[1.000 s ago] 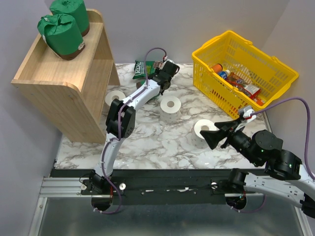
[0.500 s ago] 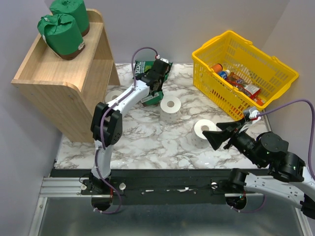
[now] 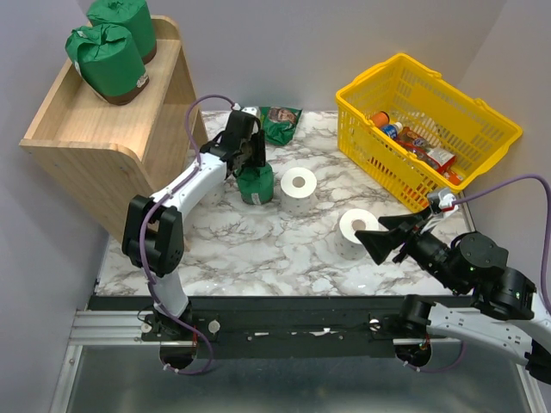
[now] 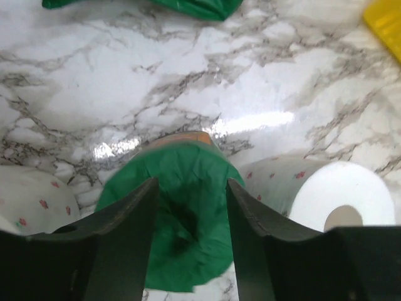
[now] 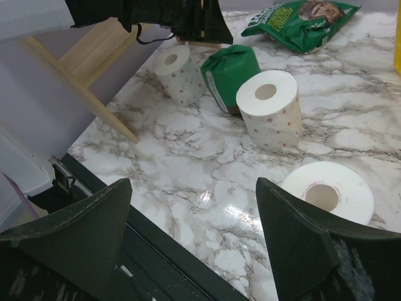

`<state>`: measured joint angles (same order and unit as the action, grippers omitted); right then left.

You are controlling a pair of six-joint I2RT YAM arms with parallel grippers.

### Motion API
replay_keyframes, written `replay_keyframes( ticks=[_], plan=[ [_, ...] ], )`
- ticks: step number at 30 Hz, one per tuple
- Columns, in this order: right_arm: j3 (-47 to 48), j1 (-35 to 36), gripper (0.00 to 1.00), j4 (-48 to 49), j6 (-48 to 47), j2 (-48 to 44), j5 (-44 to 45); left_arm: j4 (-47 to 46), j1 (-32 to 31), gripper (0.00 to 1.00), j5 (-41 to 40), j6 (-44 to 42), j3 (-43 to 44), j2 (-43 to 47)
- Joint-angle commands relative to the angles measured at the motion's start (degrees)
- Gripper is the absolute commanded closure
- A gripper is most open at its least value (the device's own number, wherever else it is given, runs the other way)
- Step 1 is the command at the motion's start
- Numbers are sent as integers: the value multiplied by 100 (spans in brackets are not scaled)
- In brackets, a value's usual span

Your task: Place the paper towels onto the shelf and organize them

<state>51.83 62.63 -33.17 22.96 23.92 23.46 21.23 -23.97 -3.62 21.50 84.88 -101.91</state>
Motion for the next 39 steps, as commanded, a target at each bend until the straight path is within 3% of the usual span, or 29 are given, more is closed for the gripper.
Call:
replay_keyframes(
  ticks=[1, 7, 16, 29, 39],
  plan=[
    [178, -14, 11, -164, 59, -37, -114, 213, -91, 37, 212, -293, 203, 390],
    [196, -5, 12, -173, 112, -46, -96, 1188, -248, 26, 46, -866, 995, 312],
    [239, -14, 11, -339, 314, -72, -246, 1603, -996, 23, -1159, -1675, 679, 312],
    [222, -5, 11, -375, 472, -186, -281, 1287, -1005, 21, -1194, -1939, 169, -92],
    [187, -5, 11, -357, 455, -186, -228, 918, -1005, 27, -1159, -1877, -279, -338]
  ],
)
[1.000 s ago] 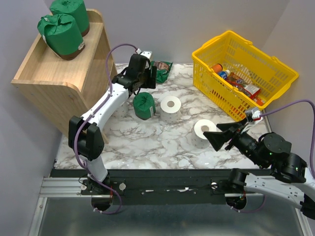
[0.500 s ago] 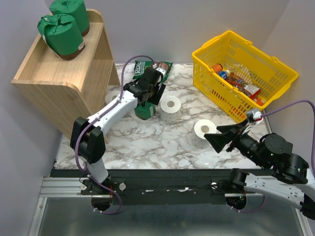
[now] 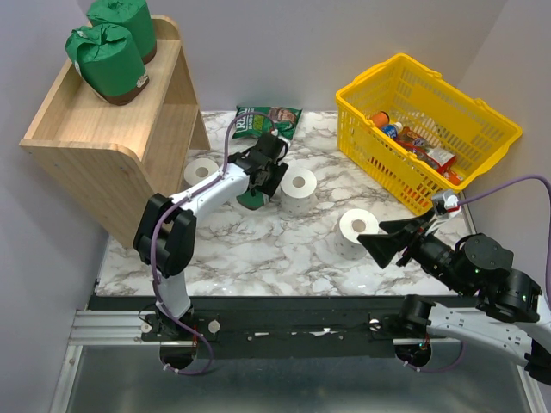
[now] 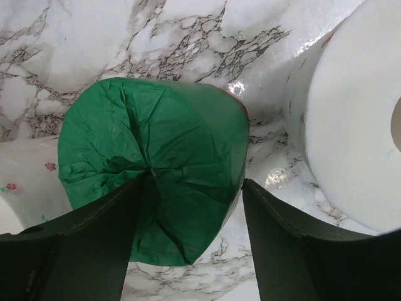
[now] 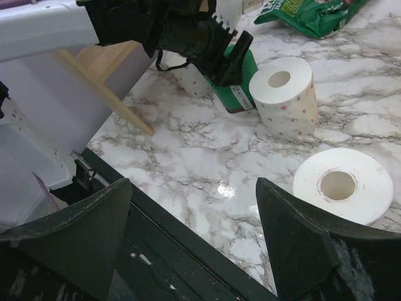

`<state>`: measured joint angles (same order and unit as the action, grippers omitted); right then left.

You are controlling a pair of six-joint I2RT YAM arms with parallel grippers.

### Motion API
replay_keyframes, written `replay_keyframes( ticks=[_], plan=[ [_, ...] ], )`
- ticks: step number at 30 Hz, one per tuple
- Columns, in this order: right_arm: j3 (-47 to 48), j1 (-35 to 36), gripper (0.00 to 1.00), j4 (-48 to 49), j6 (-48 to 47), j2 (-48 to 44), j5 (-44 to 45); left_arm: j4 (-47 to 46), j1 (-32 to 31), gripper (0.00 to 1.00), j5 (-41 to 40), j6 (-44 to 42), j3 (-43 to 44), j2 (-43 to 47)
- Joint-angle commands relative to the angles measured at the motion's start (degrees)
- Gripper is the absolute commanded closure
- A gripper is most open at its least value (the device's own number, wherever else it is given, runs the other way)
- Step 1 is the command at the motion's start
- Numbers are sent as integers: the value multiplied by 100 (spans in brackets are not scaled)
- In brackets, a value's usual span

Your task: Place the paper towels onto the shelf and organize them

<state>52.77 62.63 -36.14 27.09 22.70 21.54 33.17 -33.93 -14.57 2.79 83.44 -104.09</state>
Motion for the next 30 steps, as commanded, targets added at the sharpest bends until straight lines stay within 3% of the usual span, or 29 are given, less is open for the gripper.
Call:
replay_keyframes(
  ticks=[1, 9, 19, 25, 30],
  plan=[
    [93, -5, 11, -51, 42, -38, -27, -337, -8, 28, -64, -15, -152, -137],
    [84, -5, 11, -51, 7, -37, 25, -250, -34, 53, -239, -59, -30, -138],
    [58, -14, 11, 11, 15, 7, -18, 768, -315, 60, -958, -138, 655, 372],
    [75, -5, 11, 11, -2, -20, -1, 1901, -667, 62, -1794, -252, 2148, 671],
    [102, -14, 11, 11, -29, 6, 17, 3080, -965, 62, -2452, -515, 4406, 540]
  ],
)
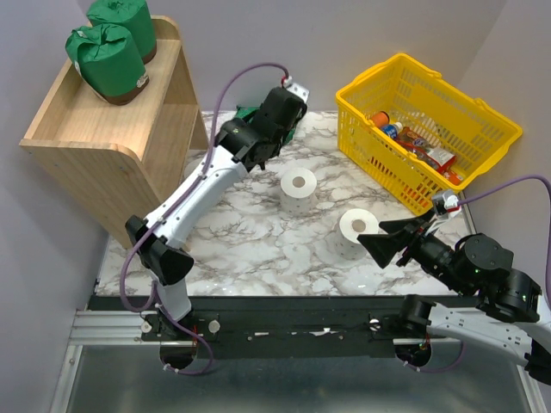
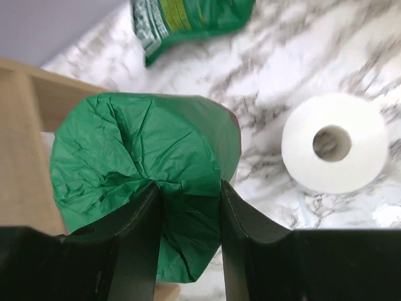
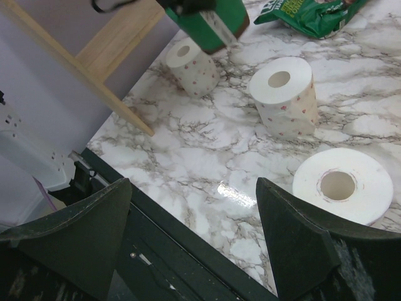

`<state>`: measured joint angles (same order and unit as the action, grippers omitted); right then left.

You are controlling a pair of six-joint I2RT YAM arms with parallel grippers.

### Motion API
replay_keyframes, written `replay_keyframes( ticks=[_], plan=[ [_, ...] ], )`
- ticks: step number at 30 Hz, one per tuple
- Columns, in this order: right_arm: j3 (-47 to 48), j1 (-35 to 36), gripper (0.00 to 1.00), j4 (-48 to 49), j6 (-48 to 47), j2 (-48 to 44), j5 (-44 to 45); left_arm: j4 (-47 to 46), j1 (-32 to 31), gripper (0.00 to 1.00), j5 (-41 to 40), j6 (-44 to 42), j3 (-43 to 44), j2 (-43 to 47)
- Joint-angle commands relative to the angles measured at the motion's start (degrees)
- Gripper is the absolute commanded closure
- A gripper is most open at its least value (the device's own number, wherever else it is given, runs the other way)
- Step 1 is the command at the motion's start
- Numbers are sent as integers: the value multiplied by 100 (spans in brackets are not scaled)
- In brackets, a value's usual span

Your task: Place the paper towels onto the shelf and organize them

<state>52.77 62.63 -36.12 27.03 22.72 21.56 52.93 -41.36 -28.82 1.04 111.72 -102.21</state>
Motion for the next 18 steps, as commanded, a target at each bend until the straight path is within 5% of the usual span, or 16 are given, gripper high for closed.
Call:
replay_keyframes(
  ticks=[1, 9, 18],
  plan=[
    [110, -5, 11, 8, -31, 13, 15, 1436, -327, 62, -1134, -402, 1911, 316],
    [84, -5, 11, 87, -31, 136, -55, 992, -592, 66, -2513, -1008, 2609, 1282],
    [66, -5, 11, 105, 13, 250, -126, 324, -777, 63, -3191, -1369, 2056, 2249]
  ],
)
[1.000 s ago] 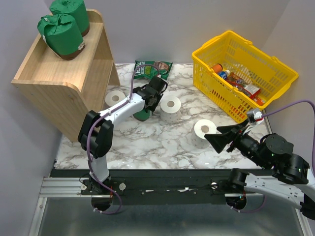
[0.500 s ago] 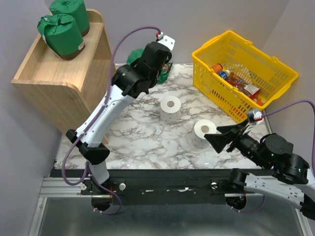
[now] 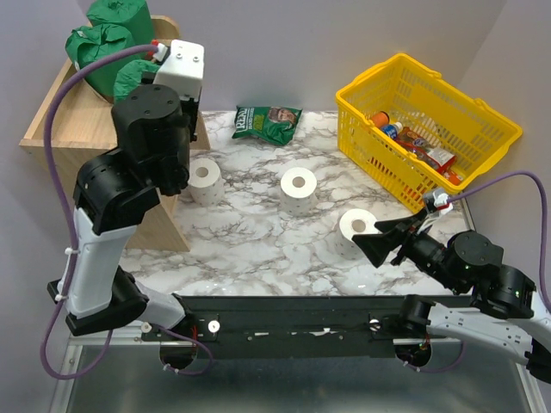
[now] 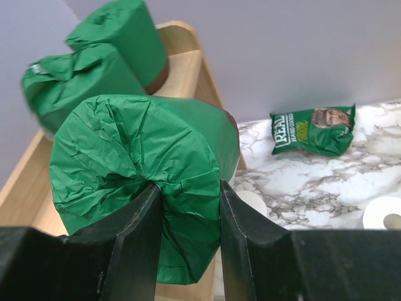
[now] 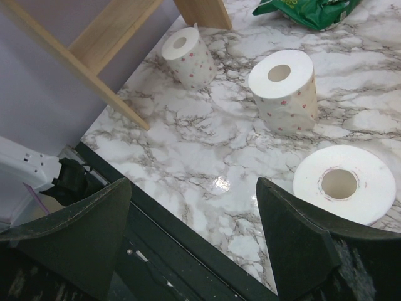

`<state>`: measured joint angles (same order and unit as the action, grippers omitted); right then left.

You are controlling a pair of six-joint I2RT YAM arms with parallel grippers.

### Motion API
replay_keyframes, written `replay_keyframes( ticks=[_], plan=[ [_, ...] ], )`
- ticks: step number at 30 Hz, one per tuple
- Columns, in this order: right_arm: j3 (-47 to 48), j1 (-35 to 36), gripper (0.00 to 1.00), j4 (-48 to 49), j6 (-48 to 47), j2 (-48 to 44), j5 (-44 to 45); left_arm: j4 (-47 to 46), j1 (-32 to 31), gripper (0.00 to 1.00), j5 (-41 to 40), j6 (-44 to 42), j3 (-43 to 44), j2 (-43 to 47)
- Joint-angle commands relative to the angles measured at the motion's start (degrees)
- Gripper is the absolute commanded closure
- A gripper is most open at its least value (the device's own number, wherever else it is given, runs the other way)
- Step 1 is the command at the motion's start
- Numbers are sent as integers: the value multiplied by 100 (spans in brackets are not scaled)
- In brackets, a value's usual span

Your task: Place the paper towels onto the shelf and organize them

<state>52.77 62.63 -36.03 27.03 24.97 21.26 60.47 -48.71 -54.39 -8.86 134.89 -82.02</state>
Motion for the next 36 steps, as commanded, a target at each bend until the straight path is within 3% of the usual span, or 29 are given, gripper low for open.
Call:
replay_keyframes(
  ticks=[1, 16, 29, 31, 36],
  plan=[
    [66, -5, 11, 105, 31, 25, -95, -474, -42, 63, -704, -440, -305, 265],
    [31, -5, 11, 61, 75, -45, -95, -993, 37, 60, -1232, -995, -885, 529],
    [-21, -5, 11, -71, 57, -238, 54, -519, 1125, 61, -670, -722, -806, 283],
    [-30, -5, 10, -71, 48, -238, 80, -510, 1240, 60, -582, -713, -815, 283],
    [-13, -14, 10, -44, 22, -151, 72, -562, 1548, 44, -537, -740, -903, 309]
  ],
)
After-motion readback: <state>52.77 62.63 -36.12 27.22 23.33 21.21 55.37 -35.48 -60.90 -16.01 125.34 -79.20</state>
